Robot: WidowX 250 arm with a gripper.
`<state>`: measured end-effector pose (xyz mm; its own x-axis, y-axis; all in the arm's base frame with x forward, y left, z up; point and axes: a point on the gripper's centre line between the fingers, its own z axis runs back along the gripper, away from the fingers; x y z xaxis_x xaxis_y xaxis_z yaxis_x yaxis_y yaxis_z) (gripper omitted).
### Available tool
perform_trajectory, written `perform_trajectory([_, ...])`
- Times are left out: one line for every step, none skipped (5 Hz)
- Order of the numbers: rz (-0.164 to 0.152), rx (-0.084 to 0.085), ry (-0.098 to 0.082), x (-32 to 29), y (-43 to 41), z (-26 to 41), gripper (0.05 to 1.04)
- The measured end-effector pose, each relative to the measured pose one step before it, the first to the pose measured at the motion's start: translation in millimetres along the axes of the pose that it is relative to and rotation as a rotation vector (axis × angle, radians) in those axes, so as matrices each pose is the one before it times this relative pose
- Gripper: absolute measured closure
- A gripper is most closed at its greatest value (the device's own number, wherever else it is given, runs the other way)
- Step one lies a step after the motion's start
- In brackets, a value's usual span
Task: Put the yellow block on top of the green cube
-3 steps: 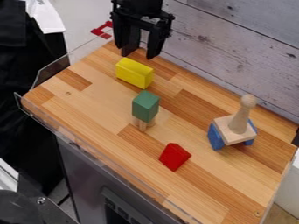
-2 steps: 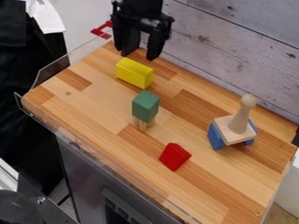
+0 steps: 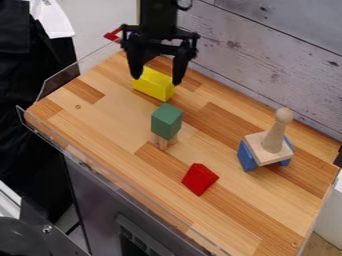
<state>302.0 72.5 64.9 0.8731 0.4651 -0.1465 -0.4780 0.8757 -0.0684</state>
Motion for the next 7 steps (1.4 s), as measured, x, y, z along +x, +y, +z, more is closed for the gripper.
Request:
perform_trajectory([0.1925,-0.0642,-0.0438,1.14,2.6,0.24,0.084])
perform_trajectory([0.1828,-0.0415,-0.011,3.89,-1.25,1.05,0.084])
perform_trajectory([0.2032,-0.0114,-0.0446,9.4,-4.27,6.41,0.084])
perform_trajectory([0.1229,-0.0291,-0.0373,6.22,-10.13,7.85,0.084])
perform_trajectory([0.0541,-0.0187,-0.0023,6.1,-3.89,-4.68,0.084])
perform_trajectory([0.0339,0.0253,-0.0044,4.23,1.32,-4.88,0.084])
perform_trajectory([0.0152,0.0386,0.0001,4.61,1.89,-6.4,0.084])
